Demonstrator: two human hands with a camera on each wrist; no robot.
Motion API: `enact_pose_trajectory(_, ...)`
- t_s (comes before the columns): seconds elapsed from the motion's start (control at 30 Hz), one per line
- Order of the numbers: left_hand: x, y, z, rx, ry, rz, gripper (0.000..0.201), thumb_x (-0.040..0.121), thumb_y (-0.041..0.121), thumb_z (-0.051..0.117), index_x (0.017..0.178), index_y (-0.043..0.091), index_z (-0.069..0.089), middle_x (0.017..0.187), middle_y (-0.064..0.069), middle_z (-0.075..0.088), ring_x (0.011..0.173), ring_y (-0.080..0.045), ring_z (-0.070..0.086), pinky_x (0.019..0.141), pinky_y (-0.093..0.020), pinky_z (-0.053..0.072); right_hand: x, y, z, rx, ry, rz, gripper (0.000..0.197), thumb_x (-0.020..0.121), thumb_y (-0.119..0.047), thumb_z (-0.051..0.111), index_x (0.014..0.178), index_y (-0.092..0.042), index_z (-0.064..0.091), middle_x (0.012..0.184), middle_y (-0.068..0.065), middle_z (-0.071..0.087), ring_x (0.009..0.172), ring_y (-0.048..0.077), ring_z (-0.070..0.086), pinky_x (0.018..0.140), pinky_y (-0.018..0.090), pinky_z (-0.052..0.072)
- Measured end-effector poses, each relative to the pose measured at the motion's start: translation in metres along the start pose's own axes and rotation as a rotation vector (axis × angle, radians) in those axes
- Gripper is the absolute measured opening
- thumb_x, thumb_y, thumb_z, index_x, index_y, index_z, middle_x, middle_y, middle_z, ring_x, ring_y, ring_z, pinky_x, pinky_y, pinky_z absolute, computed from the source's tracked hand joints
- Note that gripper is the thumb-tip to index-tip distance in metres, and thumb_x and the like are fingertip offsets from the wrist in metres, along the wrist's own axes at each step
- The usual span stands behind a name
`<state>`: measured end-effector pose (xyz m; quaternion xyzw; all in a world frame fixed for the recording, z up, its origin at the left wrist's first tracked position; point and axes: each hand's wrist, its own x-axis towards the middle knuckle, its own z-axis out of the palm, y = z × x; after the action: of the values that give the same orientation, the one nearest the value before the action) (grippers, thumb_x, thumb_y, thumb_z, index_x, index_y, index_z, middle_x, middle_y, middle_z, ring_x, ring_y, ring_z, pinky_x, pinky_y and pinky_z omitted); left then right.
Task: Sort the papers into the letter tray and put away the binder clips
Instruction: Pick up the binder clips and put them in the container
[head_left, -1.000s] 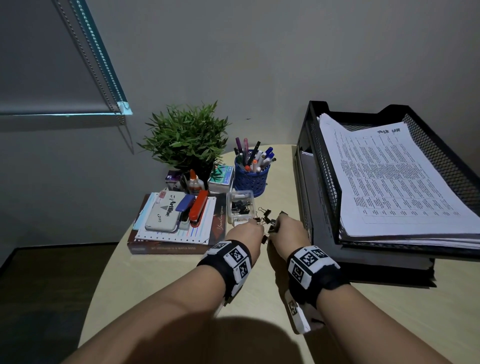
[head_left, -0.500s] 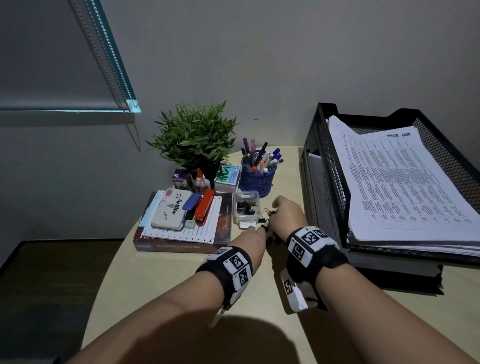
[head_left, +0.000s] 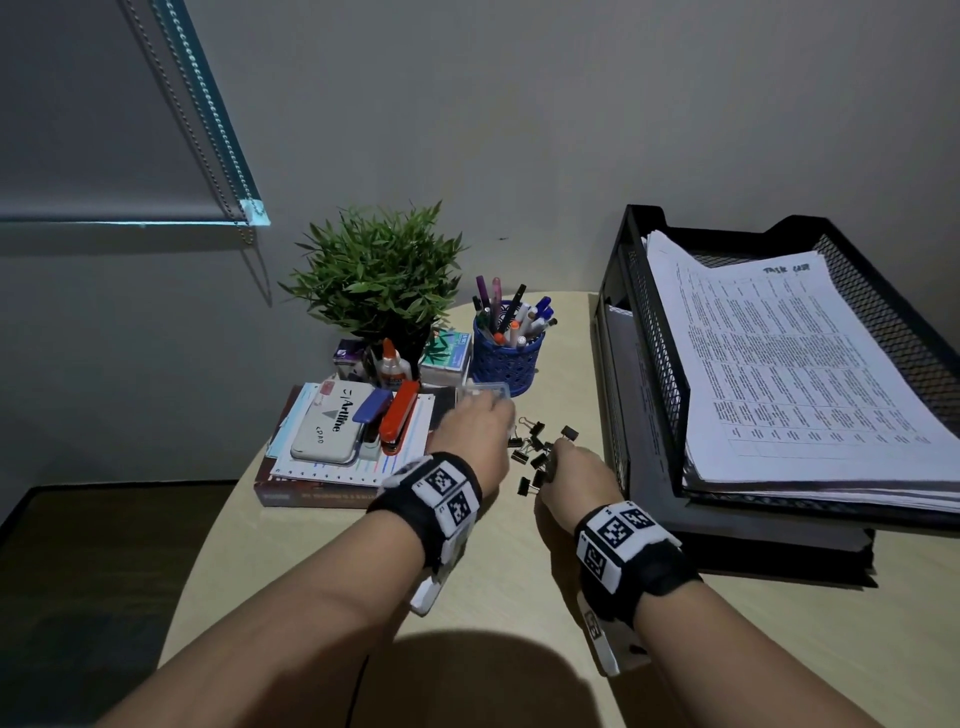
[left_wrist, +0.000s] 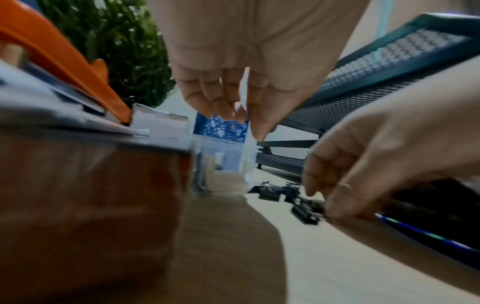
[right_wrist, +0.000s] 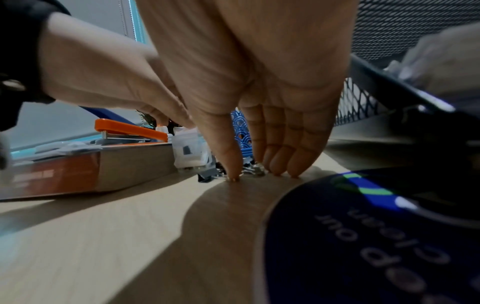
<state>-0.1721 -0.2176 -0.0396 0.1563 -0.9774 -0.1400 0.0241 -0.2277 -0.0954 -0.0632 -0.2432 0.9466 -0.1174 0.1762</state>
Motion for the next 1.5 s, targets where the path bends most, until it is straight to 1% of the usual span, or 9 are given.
enact_pose_trajectory(0.2,-0.013,0.019,0.025,0.059,-0.252,0.056,0.025,0.088,0.01,0.051,0.113,0.008,0.056,0.117,-0.013,0.054,0.11,-0.03,0.055,0.092,-0.037,0.046,0.001,0.001,0.001,-0.022,-0.013,-0.043,0.028,0.086,-0.008,0.048,0.113,-0.011,0.054,0.111,0.015,0.058,0.105,0.033,0.057,0.077,0.031,0.042)
enact_pose_trajectory(0.47,-0.021,0.017,0.025,0.109,-0.302,-0.035,0.024,0.09,0.013,0.049,0.112,0.006,0.054,0.114,-0.014,0.06,0.107,-0.029,0.058,0.085,-0.034,0.048,0.0,-0.001,0.005,0.005,-0.011,-0.112,0.037,0.085,-0.007,0.049,0.12,-0.018,0.053,0.113,0.013,0.053,0.106,0.034,0.054,0.087,0.04,0.048)
enact_pose_trajectory(0.63,-0.016,0.01,-0.007,-0.034,-0.103,-0.152,0.016,0.085,0.028,0.054,0.088,0.012,0.055,0.094,-0.01,0.063,0.086,-0.025,0.06,0.072,-0.032,0.048,0.002,-0.001,0.004,-0.028,0.011,-0.11,0.029,0.085,-0.007,0.049,0.114,-0.009,0.053,0.111,0.014,0.058,0.105,0.033,0.056,0.082,0.034,0.045)
enact_pose_trajectory(0.7,-0.008,0.005,-0.022,-0.084,-0.003,-0.183,0.02,0.085,0.03,0.055,0.09,0.01,0.056,0.093,-0.009,0.063,0.084,-0.025,0.06,0.07,-0.031,0.047,0.003,-0.001,0.004,-0.049,0.016,-0.112,0.027,0.086,-0.006,0.048,0.113,-0.007,0.053,0.111,0.014,0.059,0.104,0.033,0.057,0.079,0.033,0.045)
enact_pose_trajectory(0.87,0.006,-0.01,-0.03,-0.112,0.038,-0.265,0.023,0.088,0.02,0.051,0.109,0.008,0.054,0.109,-0.012,0.061,0.099,-0.03,0.061,0.079,-0.035,0.048,0.0,-0.006,0.006,-0.092,0.009,-0.139,0.026,0.087,-0.006,0.044,0.109,-0.011,0.058,0.106,0.013,0.064,0.097,0.033,0.061,0.078,0.034,0.048)
enact_pose_trajectory(0.97,-0.001,-0.008,-0.013,-0.092,0.02,-0.17,0.023,0.09,0.015,0.049,0.113,0.01,0.052,0.118,-0.011,0.054,0.102,-0.029,0.059,0.087,-0.038,0.05,-0.001,-0.008,0.001,-0.069,0.004,-0.122,0.025,0.088,-0.007,0.043,0.108,-0.01,0.059,0.105,0.015,0.065,0.097,0.034,0.061,0.077,0.033,0.048)
enact_pose_trajectory(1.17,-0.009,0.001,0.021,0.033,-0.221,0.009,0.021,0.09,0.009,0.043,0.104,0.009,0.059,0.107,-0.012,0.062,0.1,-0.031,0.06,0.083,-0.037,0.05,0.007,-0.023,-0.031,0.174,0.215,-0.14,0.016,0.09,-0.01,0.047,0.101,-0.006,0.059,0.1,0.014,0.064,0.093,0.032,0.059,0.071,0.031,0.043)
enact_pose_trajectory(1.37,-0.003,0.009,0.025,0.145,-0.388,-0.033,0.028,0.091,0.002,0.041,0.113,0.002,0.057,0.117,-0.019,0.06,0.109,-0.034,0.059,0.09,-0.041,0.049,0.028,-0.047,-0.037,0.371,0.193,-0.164,0.015,0.091,-0.015,0.055,0.102,-0.011,0.063,0.1,0.013,0.066,0.094,0.028,0.06,0.08,0.03,0.047)
enact_pose_trajectory(1.5,-0.002,0.01,0.026,0.13,-0.361,-0.021,0.03,0.088,0.001,0.042,0.114,0.005,0.056,0.116,-0.017,0.06,0.107,-0.033,0.059,0.088,-0.041,0.05,0.032,-0.032,-0.029,0.274,0.155,-0.091,0.019,0.087,-0.007,0.054,0.105,-0.009,0.061,0.103,0.013,0.065,0.095,0.03,0.059,0.079,0.031,0.046)
